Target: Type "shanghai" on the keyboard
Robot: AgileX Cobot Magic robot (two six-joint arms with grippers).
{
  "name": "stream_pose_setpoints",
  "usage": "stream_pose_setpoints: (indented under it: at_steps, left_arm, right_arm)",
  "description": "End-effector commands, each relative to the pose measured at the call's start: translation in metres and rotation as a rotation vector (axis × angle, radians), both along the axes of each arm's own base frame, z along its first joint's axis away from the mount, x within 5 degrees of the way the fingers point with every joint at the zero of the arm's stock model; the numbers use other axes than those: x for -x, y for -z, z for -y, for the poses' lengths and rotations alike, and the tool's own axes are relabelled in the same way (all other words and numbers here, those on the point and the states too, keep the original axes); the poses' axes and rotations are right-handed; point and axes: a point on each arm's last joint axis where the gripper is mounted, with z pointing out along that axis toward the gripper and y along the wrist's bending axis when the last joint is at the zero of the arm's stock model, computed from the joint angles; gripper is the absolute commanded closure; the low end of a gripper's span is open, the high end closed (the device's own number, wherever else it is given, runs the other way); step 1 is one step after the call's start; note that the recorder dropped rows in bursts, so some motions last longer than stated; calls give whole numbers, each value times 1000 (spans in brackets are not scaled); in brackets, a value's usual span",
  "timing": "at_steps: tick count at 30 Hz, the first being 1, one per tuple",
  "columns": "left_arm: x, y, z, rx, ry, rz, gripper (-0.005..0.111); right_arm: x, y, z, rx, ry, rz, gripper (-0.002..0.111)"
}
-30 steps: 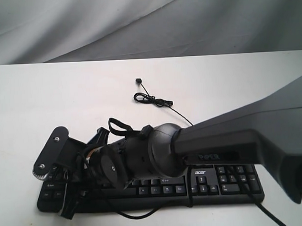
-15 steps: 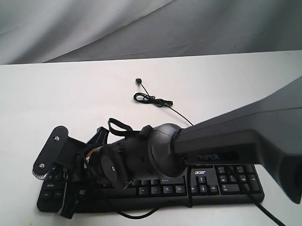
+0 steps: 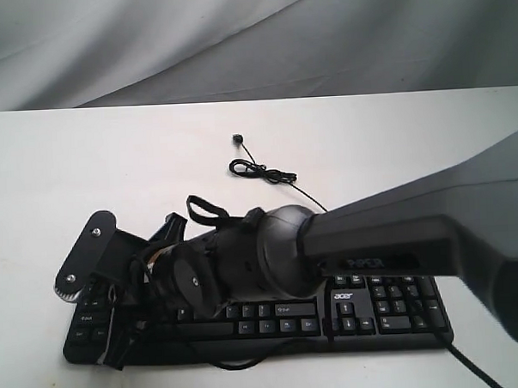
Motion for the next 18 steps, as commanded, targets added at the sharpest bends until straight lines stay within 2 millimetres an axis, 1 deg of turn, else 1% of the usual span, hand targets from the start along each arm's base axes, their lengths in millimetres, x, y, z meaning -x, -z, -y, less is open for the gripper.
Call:
stream_pose_setpoints:
  at_steps: [1, 5, 8, 11, 13, 18]
  left_arm:
    - [0, 0, 1, 5, 8, 10, 107]
    - [0, 0, 1, 5, 8, 10, 107]
    - [0, 0, 1, 5, 8, 10, 107]
    - [0, 0, 1, 5, 8, 10, 107]
    - [0, 0, 1, 5, 8, 10, 107]
    - [0, 0, 1, 5, 8, 10, 107]
  right_arm:
    - [-7, -23, 12, 15, -8, -15, 108]
    - [-6, -34, 21, 21, -3, -34, 108]
    - [-8, -39, 35, 24, 19, -38, 108]
    - [-4, -38, 50, 36, 40, -48, 108]
    - [-1, -35, 56, 36, 50, -40, 108]
    - [1, -25, 60, 42, 68, -40, 108]
